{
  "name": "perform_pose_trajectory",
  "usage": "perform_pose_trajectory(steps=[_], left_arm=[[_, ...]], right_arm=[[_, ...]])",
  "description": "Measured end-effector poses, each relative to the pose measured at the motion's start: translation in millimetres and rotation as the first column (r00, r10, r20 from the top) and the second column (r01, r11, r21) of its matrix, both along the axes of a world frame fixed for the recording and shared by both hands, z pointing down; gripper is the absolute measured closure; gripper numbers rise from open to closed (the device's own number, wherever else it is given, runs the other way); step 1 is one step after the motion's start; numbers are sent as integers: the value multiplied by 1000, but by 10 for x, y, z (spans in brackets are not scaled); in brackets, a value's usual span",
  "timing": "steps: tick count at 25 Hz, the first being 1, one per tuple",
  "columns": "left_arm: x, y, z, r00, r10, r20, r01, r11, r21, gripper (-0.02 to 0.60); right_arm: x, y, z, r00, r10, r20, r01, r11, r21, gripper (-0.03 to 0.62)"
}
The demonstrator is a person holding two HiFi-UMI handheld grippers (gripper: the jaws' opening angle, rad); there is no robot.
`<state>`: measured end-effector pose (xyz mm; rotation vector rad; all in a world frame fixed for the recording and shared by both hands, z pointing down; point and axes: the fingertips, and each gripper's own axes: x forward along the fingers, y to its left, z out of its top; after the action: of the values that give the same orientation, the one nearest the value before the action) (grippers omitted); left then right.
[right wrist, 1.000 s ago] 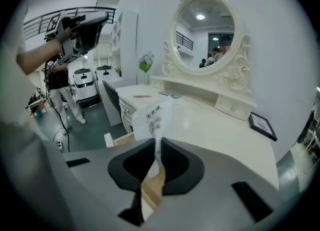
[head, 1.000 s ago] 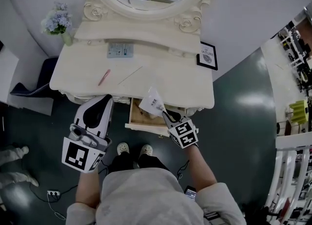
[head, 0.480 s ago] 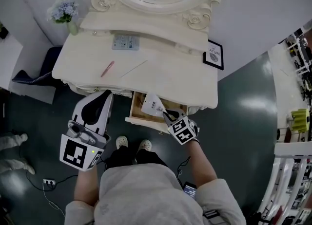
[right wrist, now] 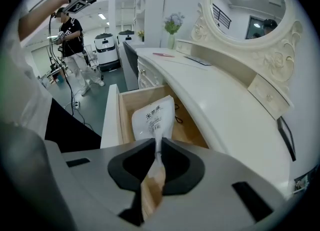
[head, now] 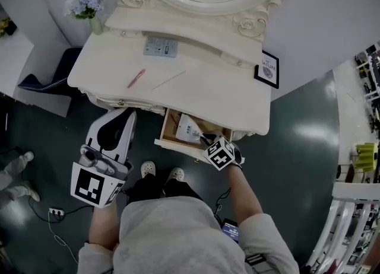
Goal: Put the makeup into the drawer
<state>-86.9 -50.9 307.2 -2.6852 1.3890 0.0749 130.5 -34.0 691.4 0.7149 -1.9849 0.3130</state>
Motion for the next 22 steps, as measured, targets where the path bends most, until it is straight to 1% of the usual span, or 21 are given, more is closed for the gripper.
perform_pose_trajectory(steps=[4,11,17,22], left_arm=[[-52,4,-5,1000,-21,8,21,1000,0,569],[-190,11,5,998,-64,20,64,998,-2,569],[-307,28,10,995,-95,31,95,995,-7,569],[-365,16,27,994,-104,35,104,994,-12,569]], right_arm=[[12,-40,119,1000,-13,-28,12,999,-36,548],[-22,-27,356,994,-66,-90,56,992,-116,543],[-45,1,488,987,-100,-126,80,984,-156,521],[-36,-21,558,984,-100,-146,74,982,-174,501]])
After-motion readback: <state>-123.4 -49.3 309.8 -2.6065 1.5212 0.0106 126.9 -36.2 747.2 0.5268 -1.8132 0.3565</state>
